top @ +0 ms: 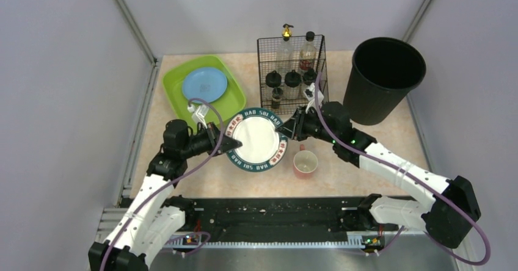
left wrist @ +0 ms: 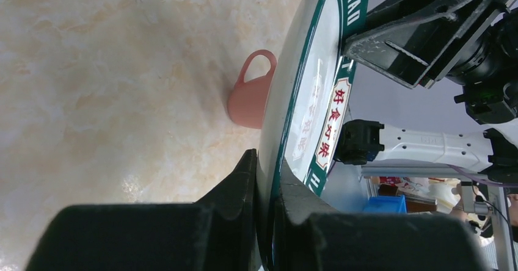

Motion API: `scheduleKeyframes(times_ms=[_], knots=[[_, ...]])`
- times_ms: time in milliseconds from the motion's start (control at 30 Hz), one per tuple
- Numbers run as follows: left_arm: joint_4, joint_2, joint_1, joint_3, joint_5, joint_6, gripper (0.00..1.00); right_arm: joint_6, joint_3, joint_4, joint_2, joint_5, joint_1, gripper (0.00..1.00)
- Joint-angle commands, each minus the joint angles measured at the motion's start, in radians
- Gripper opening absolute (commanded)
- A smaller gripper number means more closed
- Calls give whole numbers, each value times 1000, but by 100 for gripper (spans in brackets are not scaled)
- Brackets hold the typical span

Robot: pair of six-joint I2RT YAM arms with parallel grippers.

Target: Clear the kitchen counter

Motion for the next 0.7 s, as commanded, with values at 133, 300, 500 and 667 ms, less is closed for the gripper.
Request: scheduleKeyframes(times_ms=[133, 300, 500, 667], knots=[[-14, 58, -5, 47, -96, 43, 0, -47, 32, 16, -84, 58, 18, 42], [-39, 75, -5, 91, -143, 69, 0, -105, 22, -81, -166, 142, 20, 48], [-57, 103, -4, 153, -227, 87, 0, -147, -8, -170, -262, 245, 19, 51], [-50, 133, -1, 210, -331, 73, 0, -169, -36, -211, -326, 248, 19, 52]])
